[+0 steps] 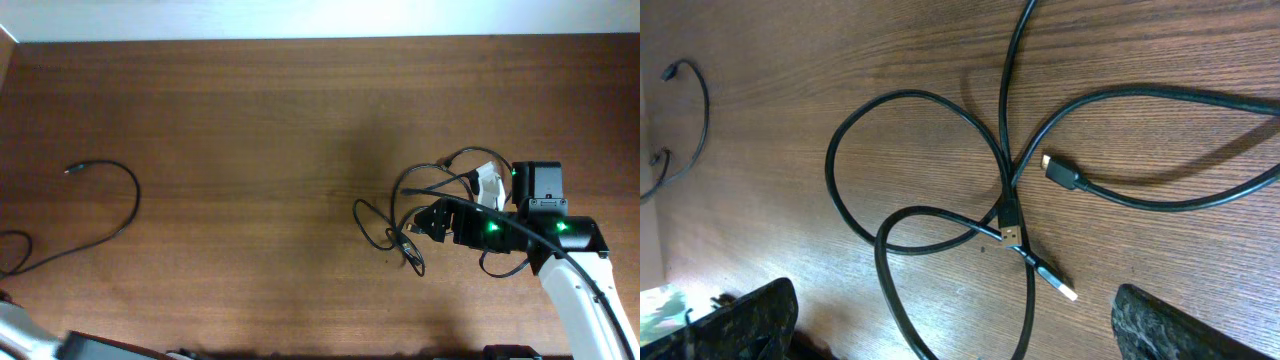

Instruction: Untangle cables

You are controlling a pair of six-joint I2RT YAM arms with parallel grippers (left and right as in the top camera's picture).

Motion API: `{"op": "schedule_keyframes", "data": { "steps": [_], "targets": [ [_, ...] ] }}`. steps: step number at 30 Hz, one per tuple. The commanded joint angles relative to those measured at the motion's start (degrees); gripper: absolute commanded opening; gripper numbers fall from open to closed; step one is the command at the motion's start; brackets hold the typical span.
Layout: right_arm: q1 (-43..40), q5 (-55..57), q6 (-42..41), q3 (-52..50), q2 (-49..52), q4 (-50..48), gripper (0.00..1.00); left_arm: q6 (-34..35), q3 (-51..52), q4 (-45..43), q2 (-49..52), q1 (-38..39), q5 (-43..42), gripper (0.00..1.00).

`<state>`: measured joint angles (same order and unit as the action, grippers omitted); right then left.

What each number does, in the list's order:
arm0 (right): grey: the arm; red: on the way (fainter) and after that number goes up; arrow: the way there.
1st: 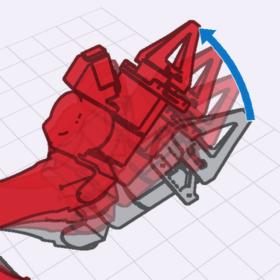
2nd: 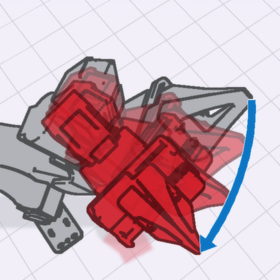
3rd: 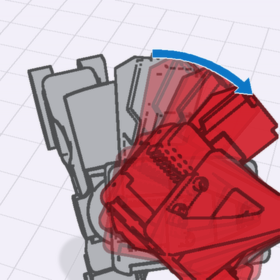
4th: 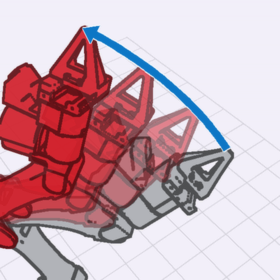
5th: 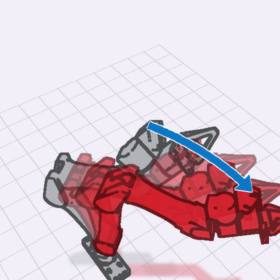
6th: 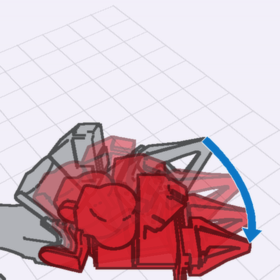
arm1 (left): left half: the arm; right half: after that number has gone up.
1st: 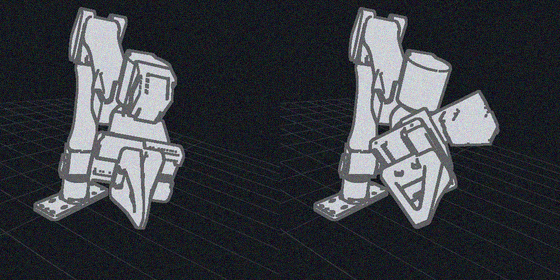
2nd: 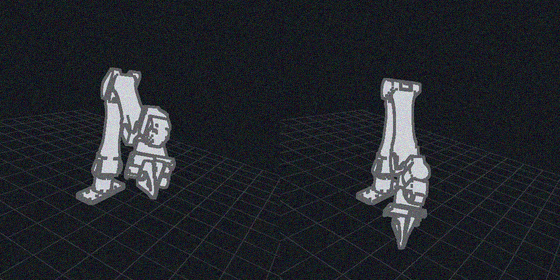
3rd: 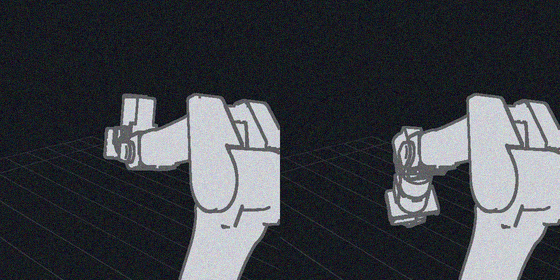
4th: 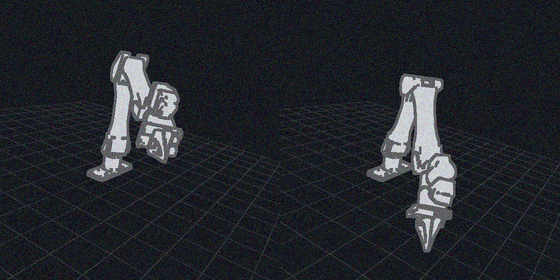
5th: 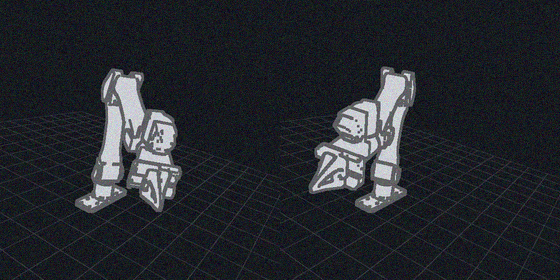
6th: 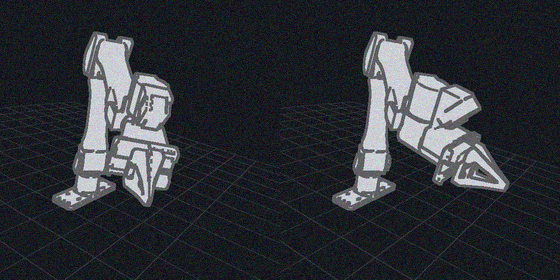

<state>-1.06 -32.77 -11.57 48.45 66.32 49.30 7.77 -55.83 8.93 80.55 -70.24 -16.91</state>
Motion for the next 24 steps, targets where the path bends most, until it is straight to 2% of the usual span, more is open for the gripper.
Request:
{"op": "schedule_keyframes", "data": {
  "steps": [1, 4, 6, 7, 9, 12, 14, 16, 17, 20, 24],
  "targets": [
    [0.3, 0.5, 0.7, 0.4, 0.1, -0.1, 0.99, 3.5, -0.5, -2.5, 5.1, -1.7, -2.8, 0.00],
    [0.3, 0.5, 0.7, 0.4, 0.1, -0.2, 0.99, 3.6, -0.5, -4.4, 8.9, -1.7, -3.3, 0.01],
    [0.3, 0.5, 0.7, 0.4, 0.1, -0.2, 0.99, 3.8, -0.5, -5.1, 10.6, -1.7, -3.5, 0.27],
    [0.3, 0.5, 0.7, 0.4, 0.1, -0.2, 0.99, 4.6, -0.5, -5.3, 11.3, -1.7, -3.5, 0.34],
    [0.3, 0.5, 0.7, 0.4, 0.1, -0.2, 0.99, 5.7, -0.5, -5.4, 12.3, -1.7, -3.7, 0.37],
    [0.3, 0.5, 0.7, 0.4, 0.1, -0.2, 0.99, 5.8, -0.5, -5.3, 12.9, -1.7, -4.4, 0.50],
    [0.3, 0.5, 0.7, 0.4, 0.1, -0.2, 0.99, 5.9, -0.5, -5.3, 12.9, -1.7, -4.8, 0.69],
    [0.3, 0.5, 0.7, 0.4, 0.1, -0.2, 0.99, 5.9, -0.5, -5.2, 12.9, -1.7, -4.7, 0.93],
    [0.3, 0.5, 0.7, 0.4, 0.1, -0.2, 0.99, 5.9, -0.5, -5.0, 12.9, -1.7, -4.7, 0.99],
    [0.3, 0.5, 0.7, 0.4, 0.1, -0.2, 0.99, 6.1, -0.5, -4.1, 12.9, -1.7, -4.7, 0.99],
    [0.3, 0.5, 0.7, 0.4, 0.1, -0.2, 0.99, 12.5, -0.5, -1.4, 12.9, -1.7, -1.7, 0.99]
  ]
}}
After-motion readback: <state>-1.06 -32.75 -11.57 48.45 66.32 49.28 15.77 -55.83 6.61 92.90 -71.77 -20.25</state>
